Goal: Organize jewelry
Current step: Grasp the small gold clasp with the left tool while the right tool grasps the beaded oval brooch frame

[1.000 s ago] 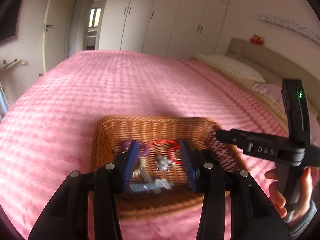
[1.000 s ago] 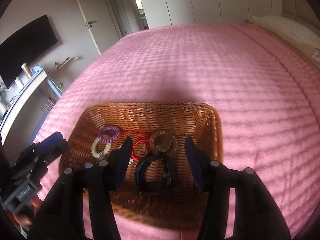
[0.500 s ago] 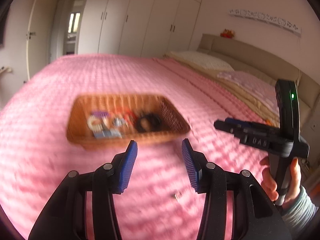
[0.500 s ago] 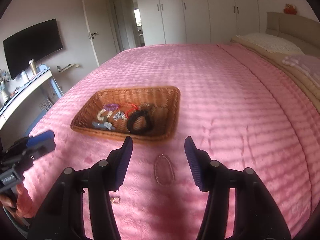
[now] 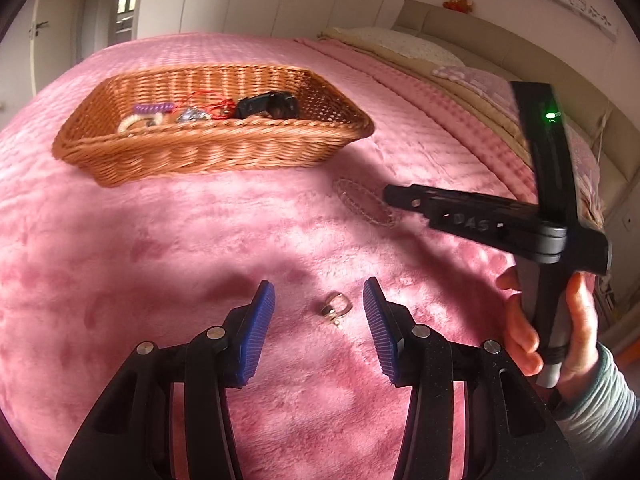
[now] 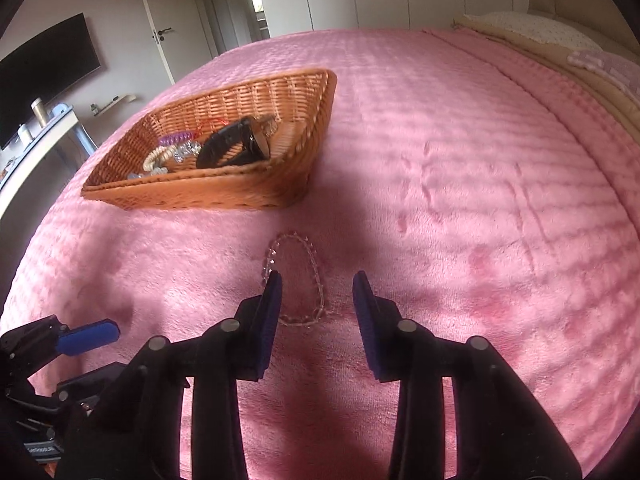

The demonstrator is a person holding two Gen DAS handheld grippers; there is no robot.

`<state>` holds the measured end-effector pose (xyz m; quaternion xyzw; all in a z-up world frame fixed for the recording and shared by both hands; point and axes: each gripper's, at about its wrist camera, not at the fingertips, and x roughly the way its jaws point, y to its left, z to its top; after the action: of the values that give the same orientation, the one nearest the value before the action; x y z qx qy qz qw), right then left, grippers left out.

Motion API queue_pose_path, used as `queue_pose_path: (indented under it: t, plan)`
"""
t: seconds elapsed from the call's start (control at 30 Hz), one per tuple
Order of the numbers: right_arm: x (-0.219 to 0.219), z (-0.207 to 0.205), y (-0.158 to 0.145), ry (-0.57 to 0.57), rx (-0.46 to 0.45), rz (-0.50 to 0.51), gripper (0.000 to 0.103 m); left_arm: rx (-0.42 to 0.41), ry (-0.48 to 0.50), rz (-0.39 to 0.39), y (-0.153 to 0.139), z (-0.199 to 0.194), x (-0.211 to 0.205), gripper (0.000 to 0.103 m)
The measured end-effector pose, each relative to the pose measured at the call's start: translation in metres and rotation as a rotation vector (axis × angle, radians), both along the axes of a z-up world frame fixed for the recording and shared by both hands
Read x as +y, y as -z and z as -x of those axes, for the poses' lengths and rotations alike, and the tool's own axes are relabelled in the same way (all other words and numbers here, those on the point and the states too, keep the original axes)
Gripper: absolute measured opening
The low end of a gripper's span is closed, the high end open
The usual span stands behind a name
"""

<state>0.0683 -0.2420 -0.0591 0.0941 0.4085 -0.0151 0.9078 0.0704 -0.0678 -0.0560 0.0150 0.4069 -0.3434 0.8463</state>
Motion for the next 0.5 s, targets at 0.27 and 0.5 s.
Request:
queue_pose_path:
  t: [0.27,0.5]
  plan:
    - [0.007,-0.004,0.009,-0.024,0.027,0.021,0.034,-0.033,0.064,-0.094,0.007,0.009,-0.022,0.044]
    - [0.006,-0.009,0.015,-0.024,0.045,0.026,0.03,-0.06,0.066,-0.181,0.014,0.015,-0.033,0.034]
